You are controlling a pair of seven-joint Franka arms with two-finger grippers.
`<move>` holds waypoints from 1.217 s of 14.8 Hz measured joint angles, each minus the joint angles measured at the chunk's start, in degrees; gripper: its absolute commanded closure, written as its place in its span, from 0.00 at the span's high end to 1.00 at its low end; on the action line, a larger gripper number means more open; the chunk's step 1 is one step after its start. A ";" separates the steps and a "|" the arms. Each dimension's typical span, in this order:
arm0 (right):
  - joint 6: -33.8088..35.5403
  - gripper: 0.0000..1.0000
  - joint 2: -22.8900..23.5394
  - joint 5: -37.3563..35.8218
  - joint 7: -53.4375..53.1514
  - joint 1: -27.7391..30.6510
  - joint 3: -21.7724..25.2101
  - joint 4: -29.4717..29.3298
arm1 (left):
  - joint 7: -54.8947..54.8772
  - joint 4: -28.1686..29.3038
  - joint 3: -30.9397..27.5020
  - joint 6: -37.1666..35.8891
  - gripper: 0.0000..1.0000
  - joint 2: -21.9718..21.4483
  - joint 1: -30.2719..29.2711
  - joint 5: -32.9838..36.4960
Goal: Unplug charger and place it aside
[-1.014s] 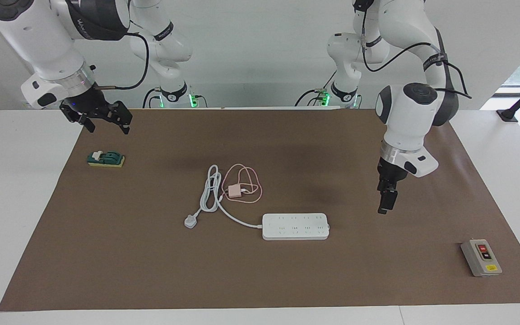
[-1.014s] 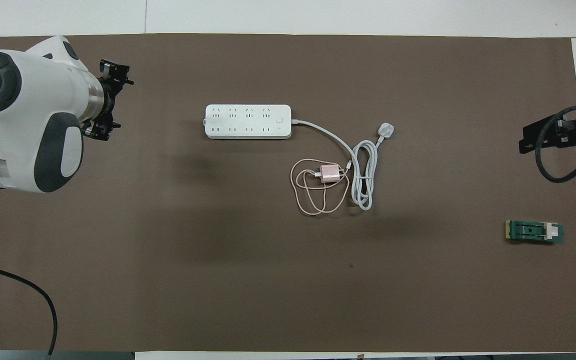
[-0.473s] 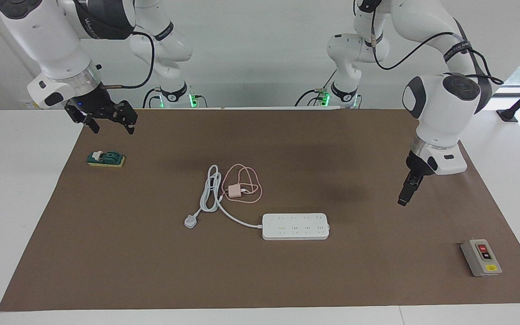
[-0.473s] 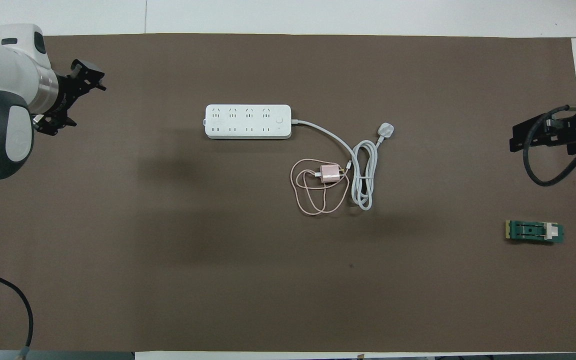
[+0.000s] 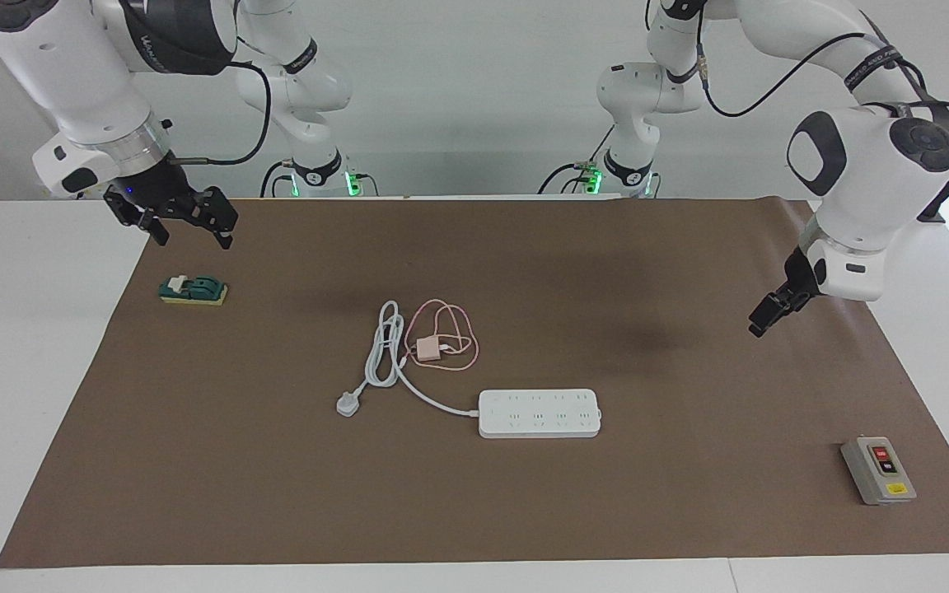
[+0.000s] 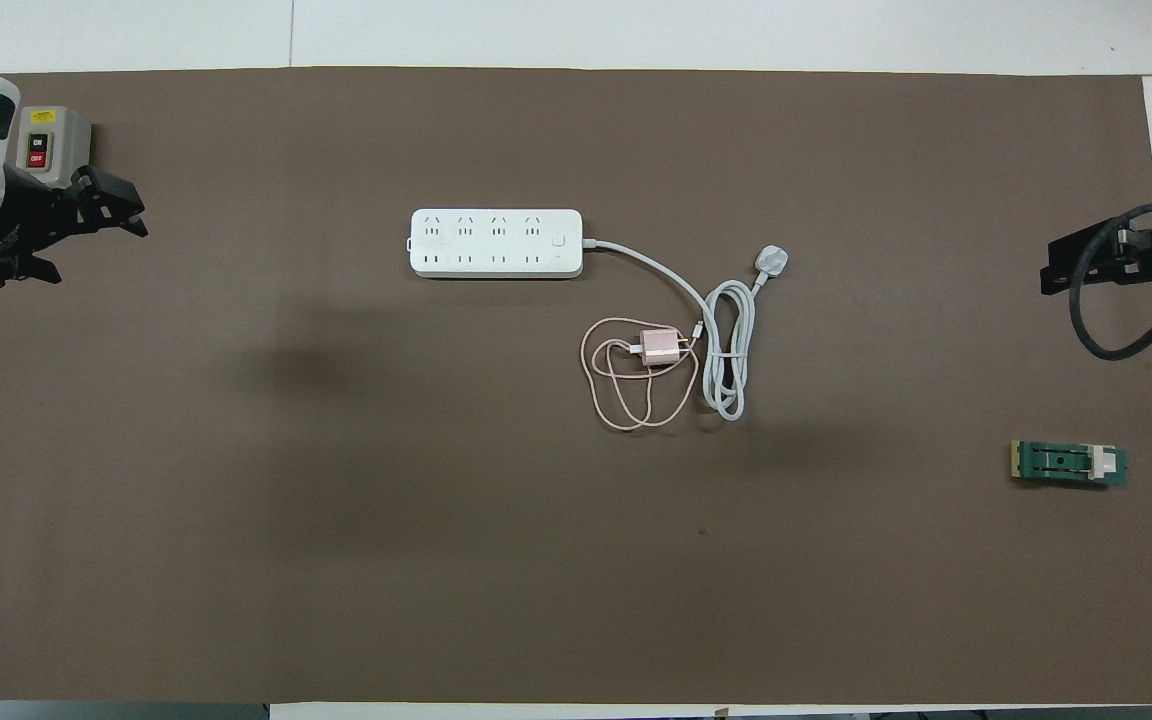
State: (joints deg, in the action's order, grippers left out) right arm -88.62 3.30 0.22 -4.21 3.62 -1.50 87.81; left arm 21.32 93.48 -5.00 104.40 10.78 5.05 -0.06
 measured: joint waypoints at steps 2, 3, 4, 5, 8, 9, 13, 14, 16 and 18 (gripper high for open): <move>0.00 1.00 0.00 0.00 0.00 -0.09 0.18 0.01 | -5.59 -0.05 -0.03 -4.71 1.00 -1.54 -0.31 -0.01; 0.00 1.00 0.00 0.00 0.00 -0.09 0.27 0.01 | -7.12 -0.04 0.07 -6.85 1.00 -2.29 -0.31 -0.01; 0.00 1.00 0.00 0.00 0.00 -0.09 0.33 0.02 | -7.94 0.03 0.26 -8.48 1.00 -3.00 -0.28 -0.02; 0.00 1.00 0.00 -0.08 0.00 -0.10 0.34 0.04 | -8.50 0.25 0.55 -9.74 1.00 -3.79 -0.23 -0.02; 0.00 1.00 0.00 -1.94 0.77 -0.12 0.34 0.07 | -10.95 0.63 1.04 -13.33 1.00 -4.96 -0.08 -0.05; 0.00 1.00 0.00 -2.05 2.09 -0.12 0.36 0.08 | -12.42 0.76 1.01 -15.00 1.00 -5.77 -0.10 -0.05; 0.09 1.00 0.00 -2.09 6.05 -0.11 0.52 0.13 | -17.36 2.73 0.57 -17.14 1.00 -10.18 -0.15 -0.05; 0.09 1.00 0.00 -2.09 6.24 -0.12 0.52 0.13 | -17.76 2.97 0.57 -17.14 1.00 -10.67 -0.15 -0.05; 0.12 1.00 0.00 -2.09 6.87 -0.12 0.52 0.15 | -18.14 3.05 0.62 -17.22 1.00 -10.84 -0.15 -0.06; 0.12 1.00 0.00 -2.09 7.37 -0.12 0.52 0.18 | -18.21 3.09 0.76 -17.30 1.00 -10.89 -0.15 -0.08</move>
State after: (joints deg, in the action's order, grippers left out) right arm -88.50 3.30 -1.87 3.16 3.50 -0.98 87.99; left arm 3.11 96.57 -4.25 87.10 -0.10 4.90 -0.14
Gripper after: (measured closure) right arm 0.000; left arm 0.000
